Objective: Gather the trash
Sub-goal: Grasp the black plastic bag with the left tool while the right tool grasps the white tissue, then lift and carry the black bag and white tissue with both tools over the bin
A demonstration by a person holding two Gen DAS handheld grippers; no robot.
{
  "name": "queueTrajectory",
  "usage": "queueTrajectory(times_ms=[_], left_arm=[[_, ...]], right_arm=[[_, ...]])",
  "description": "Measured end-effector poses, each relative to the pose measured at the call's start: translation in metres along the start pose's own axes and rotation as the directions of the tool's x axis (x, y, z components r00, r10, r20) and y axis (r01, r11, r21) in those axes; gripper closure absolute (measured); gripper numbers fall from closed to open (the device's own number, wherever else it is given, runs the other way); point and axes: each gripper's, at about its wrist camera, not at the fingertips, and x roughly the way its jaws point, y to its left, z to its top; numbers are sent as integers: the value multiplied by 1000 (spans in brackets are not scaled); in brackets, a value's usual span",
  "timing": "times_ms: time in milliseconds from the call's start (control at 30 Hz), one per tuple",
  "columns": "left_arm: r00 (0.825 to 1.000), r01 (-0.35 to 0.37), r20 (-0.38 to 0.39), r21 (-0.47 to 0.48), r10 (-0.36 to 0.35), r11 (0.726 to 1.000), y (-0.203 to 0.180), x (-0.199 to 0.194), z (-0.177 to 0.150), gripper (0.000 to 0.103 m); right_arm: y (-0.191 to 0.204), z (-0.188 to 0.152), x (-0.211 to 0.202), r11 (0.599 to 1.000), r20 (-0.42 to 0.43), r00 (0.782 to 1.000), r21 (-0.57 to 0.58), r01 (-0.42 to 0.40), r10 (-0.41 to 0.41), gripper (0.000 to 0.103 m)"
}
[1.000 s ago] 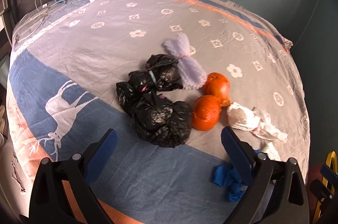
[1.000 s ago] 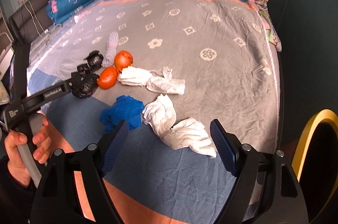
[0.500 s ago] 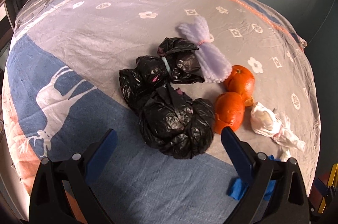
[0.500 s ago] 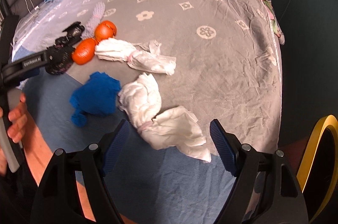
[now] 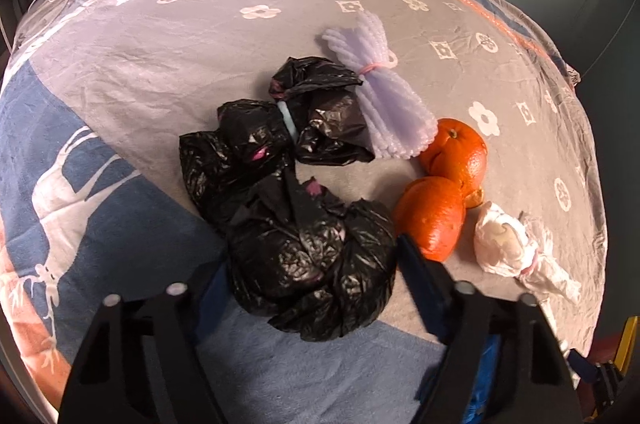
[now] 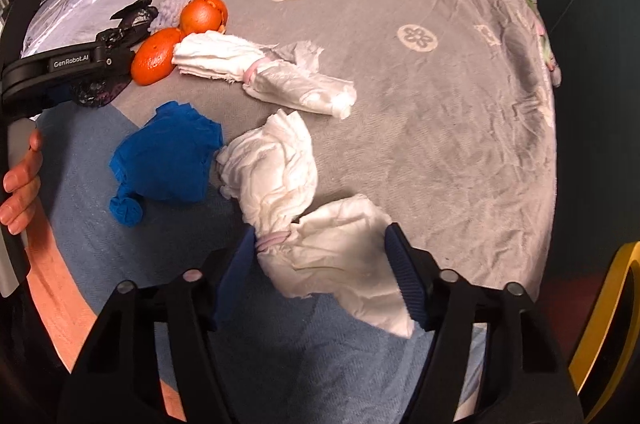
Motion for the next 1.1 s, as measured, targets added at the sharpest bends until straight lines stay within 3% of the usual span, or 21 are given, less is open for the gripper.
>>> queueTrajectory(times_ms=[167, 400, 567, 733, 1100], left_arm=[[1000, 10, 18, 21, -10, 1000, -6, -5, -3, 50], [998, 43, 49, 18, -43, 999, -6, -19, -12, 57], [990, 128, 54, 3, -128, 992, 0, -34, -18, 57], [968, 238, 82, -11, -237, 971, 6, -55, -21, 57], [948, 226, 204, 104, -243, 969, -10, -92, -27, 57]], right_arm=[[7, -2, 2, 1000, -8, 1000, -24, -18, 18, 57], [16, -5, -2, 998, 13, 1000, -58, -21, 22, 75], [14, -6, -10, 999, 32, 999, -38, -36, 37, 77], [3, -8, -29, 997, 80, 994, 20, -76, 75, 78], [-28, -16, -81, 977, 228, 964, 133, -168, 135, 78]])
